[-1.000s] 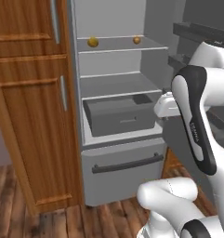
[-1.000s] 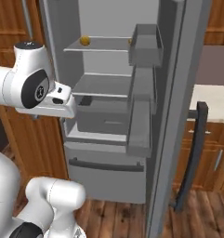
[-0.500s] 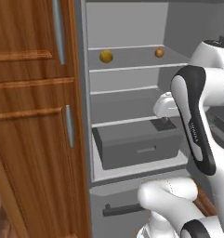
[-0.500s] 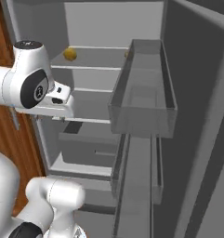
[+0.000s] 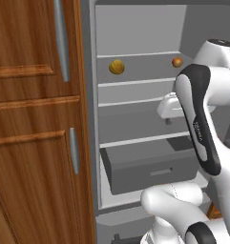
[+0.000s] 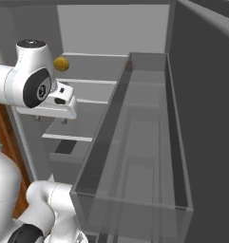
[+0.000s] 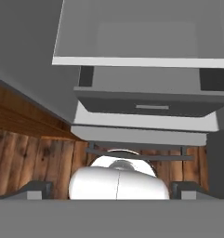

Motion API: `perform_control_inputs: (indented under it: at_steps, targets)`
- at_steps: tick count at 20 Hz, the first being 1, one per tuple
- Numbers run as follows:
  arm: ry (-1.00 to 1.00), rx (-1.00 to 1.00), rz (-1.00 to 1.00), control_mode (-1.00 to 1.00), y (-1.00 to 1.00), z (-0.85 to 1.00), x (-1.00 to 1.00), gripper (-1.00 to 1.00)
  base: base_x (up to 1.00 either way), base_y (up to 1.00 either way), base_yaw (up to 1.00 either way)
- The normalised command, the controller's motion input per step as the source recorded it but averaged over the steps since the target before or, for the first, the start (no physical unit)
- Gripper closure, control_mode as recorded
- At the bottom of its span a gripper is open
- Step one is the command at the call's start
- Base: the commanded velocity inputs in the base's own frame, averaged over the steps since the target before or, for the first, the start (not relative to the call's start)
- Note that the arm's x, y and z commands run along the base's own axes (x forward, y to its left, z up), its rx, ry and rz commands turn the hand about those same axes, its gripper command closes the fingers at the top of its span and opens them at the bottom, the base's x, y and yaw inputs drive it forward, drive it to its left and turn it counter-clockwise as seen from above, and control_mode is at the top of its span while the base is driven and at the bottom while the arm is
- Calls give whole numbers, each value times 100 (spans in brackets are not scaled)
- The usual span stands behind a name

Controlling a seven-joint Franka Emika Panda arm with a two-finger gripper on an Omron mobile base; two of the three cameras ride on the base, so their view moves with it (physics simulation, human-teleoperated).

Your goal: Open the fridge, remove the apple, squash, and steak, and place them on any counter.

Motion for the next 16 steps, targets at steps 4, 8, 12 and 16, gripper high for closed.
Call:
perform_control_inputs:
  at_steps: [4,8,12,16]
  targets:
    - [0,7,0,-100,-18,2,0,-100,0,0,0]
    - [-1,0,0,-100,-18,25,18,-100,0,0,0]
    - [-15,0,0,-100,-1,37,34,-100,0,0,0]
    - [-10,0,-2,-100,0,45,40,-100,0,0,0]
